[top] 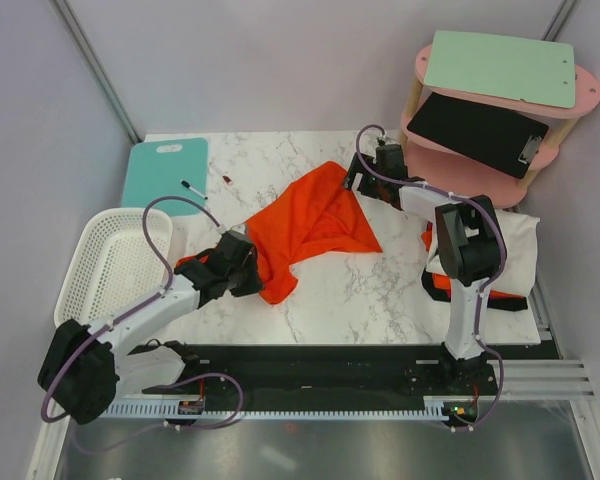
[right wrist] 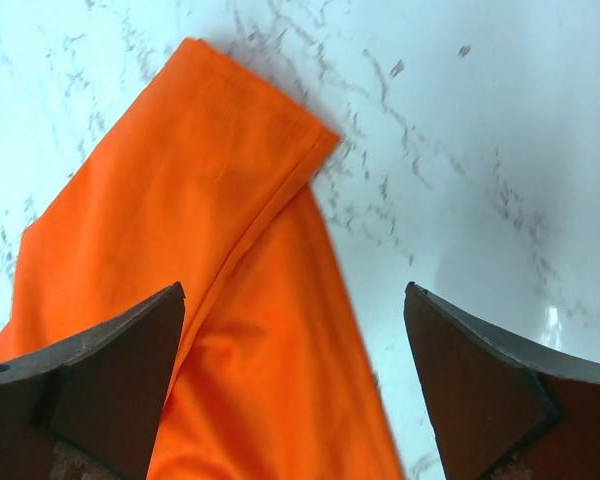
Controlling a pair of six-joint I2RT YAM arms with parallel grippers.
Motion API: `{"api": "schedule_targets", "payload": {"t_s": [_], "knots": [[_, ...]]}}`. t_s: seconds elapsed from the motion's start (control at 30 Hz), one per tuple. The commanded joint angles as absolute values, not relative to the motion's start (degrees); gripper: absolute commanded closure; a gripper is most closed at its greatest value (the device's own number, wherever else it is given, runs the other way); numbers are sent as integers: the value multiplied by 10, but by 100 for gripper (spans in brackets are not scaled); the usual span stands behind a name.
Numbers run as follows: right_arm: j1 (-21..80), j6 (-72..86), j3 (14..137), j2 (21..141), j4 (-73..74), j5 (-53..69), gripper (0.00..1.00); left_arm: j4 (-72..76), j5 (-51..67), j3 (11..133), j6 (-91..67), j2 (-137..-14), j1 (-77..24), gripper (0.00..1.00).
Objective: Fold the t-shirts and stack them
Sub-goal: Flatten the tshirt out
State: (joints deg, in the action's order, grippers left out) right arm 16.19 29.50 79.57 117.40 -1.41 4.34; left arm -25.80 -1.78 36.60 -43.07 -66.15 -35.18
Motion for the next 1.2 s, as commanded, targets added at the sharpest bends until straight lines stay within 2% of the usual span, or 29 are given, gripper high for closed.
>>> {"api": "schedule_targets", "payload": {"t_s": [0.0, 0.33, 0.37, 0.43, 0.53, 0.57, 0.67, 0.77, 0.97, 1.17], "knots": [[159, 321, 864, 1229, -58, 38, 4, -302, -75, 410, -421, -600, -352, 98], [159, 395, 858, 1297, -143, 33, 10, -324, -89, 414, -412, -561, -352, 98], [159, 398, 856, 1301, -157, 34, 16, -325, -90, 415, -412, -560, -352, 98], [158, 407, 868, 1316, -156, 40, 19, -329, -92, 417, -412, -557, -353, 98], [159, 421, 884, 1339, -165, 52, 34, -332, -94, 419, -411, -551, -353, 98], [158, 425, 886, 1346, -176, 48, 53, -333, -94, 419, -411, -548, -353, 98], [159, 436, 886, 1355, -195, 36, 86, -336, -98, 419, -410, -539, -352, 98], [159, 435, 868, 1337, -227, 33, 100, -339, -105, 417, -410, -529, -352, 98], [159, 436, 739, 1204, -308, 29, 100, -357, -142, 438, -396, -526, -352, 98], [161, 401, 645, 1014, -272, 4, 100, -369, -221, 512, -362, -524, -351, 98]]}}
